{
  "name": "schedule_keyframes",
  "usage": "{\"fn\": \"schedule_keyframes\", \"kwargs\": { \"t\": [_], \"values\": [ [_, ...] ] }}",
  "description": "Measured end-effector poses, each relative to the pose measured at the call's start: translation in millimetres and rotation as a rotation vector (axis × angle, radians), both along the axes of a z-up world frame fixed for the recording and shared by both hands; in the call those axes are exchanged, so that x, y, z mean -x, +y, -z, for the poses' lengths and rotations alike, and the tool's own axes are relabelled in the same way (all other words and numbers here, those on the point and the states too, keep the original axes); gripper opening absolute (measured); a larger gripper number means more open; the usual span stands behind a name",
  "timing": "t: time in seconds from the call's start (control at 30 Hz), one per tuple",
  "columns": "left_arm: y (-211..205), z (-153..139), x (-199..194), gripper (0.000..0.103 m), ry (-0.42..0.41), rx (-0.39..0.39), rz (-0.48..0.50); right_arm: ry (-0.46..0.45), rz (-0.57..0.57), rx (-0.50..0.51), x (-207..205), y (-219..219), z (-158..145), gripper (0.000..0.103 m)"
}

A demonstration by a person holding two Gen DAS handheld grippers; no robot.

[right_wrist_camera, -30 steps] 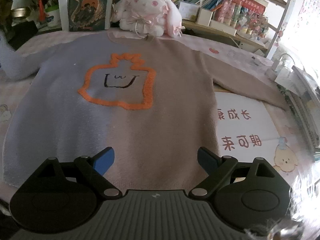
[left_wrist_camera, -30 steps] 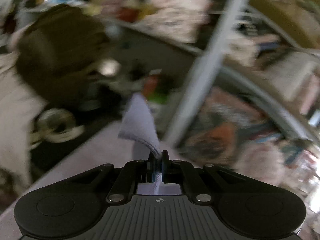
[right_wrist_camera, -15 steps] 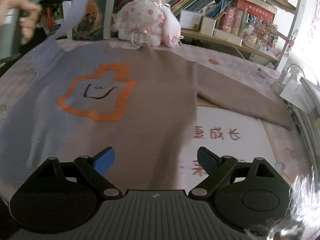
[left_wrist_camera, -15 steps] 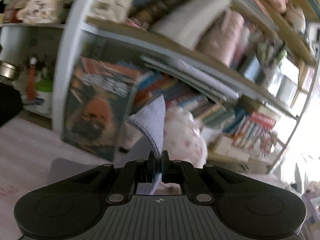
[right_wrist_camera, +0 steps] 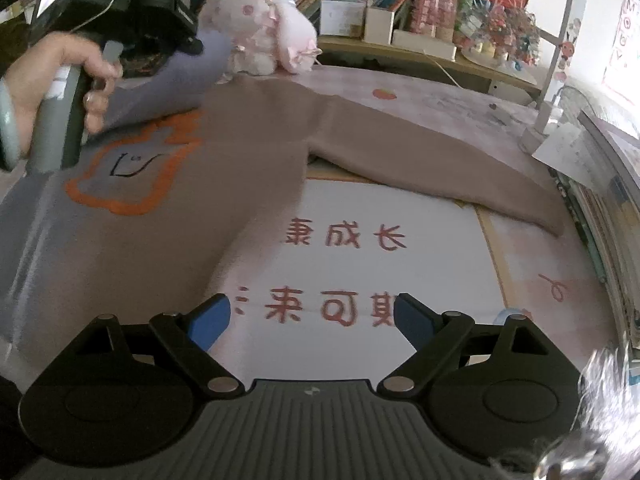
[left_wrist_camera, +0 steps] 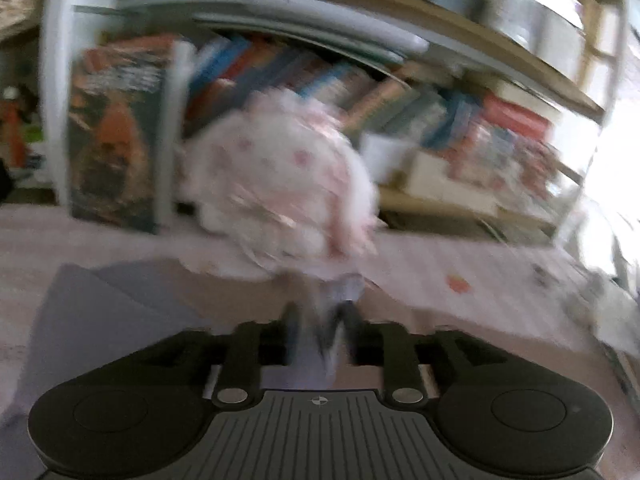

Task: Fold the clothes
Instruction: 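Fold the lavender sleeve with the left tool across the sweater body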

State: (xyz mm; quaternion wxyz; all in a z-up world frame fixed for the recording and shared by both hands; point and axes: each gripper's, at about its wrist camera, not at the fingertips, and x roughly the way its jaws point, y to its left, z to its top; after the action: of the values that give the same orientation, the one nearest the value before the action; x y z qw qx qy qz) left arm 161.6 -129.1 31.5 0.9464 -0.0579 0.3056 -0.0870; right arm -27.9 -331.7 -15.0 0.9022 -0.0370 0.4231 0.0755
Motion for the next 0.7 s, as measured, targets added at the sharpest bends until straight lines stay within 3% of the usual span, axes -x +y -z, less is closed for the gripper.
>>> {"fn": "schedule_keyframes", "kwargs": {
  "t": [0.07, 0.17, 0.37, 0.5, 0.6, 0.7],
  "values": [
    [-3, -7, 24, 0.055, -0.059, -0.052, 0.033, 0.002, -0.009, -0.018, -3, -4, 0, 0.089],
    [10, -10, 57, 0.056, -0.074, -0.15, 0.024, 0.017, -0.047, -0.053, -9, -3, 2, 0.089],
    [79, 12, 126, 0.056, 0.073, -0.307, -0.179, 0.045, -0.115, -0.112, -19, 5, 6, 0.087],
    [126, 30, 165, 0.056, 0.17, -0.331, -0.31, 0.059, -0.134, -0.129, -19, 15, 6, 0.079],
    [151, 39, 179, 0.056, 0.211, -0.317, -0.357, 0.07, -0.148, -0.142, -19, 22, 6, 0.075],
    [169, 45, 178, 0.071, 0.253, -0.263, -0.359, 0.083, -0.128, -0.14, -17, 26, 7, 0.069]
  ]
}}
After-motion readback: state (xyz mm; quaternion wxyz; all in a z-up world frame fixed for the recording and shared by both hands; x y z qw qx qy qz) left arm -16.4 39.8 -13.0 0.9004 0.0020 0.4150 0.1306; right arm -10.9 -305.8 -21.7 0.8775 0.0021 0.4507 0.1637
